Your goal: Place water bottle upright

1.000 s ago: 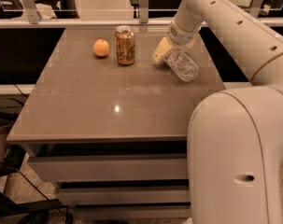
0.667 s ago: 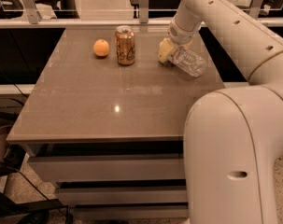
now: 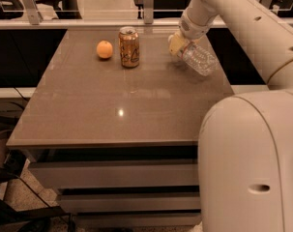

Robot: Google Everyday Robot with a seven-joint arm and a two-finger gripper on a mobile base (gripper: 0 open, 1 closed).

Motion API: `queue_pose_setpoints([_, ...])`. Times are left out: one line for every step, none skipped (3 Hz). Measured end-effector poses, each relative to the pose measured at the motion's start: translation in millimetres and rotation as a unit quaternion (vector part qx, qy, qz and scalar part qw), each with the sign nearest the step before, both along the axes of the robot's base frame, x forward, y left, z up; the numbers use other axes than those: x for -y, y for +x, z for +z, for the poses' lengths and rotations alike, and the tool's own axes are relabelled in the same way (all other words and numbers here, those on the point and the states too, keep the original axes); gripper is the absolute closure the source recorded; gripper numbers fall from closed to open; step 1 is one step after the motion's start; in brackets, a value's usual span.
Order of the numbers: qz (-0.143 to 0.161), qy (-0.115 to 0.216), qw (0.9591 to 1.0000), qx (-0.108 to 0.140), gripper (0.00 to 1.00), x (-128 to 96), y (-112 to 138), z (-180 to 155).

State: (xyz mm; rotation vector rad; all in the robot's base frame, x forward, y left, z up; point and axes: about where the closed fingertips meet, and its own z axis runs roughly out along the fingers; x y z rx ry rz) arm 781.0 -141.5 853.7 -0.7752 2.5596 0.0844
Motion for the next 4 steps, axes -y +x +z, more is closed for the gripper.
queue_pose_setpoints([0.001, 0.044, 0.9979, 0.048, 1.00, 2.9, -4.3, 31.3])
queue_pose_setpoints([0.004, 0.127, 0.9856, 0.111, 1.00, 4.7, -16.5, 64.2])
queue_pose_setpoints([0.015, 0.216, 0.9622, 0.165, 1.00, 7.9, -36.6, 82.3])
queue_pose_setpoints([0.026, 0.303, 0.9258, 0.224, 1.00, 16.6, -50.2, 98.7])
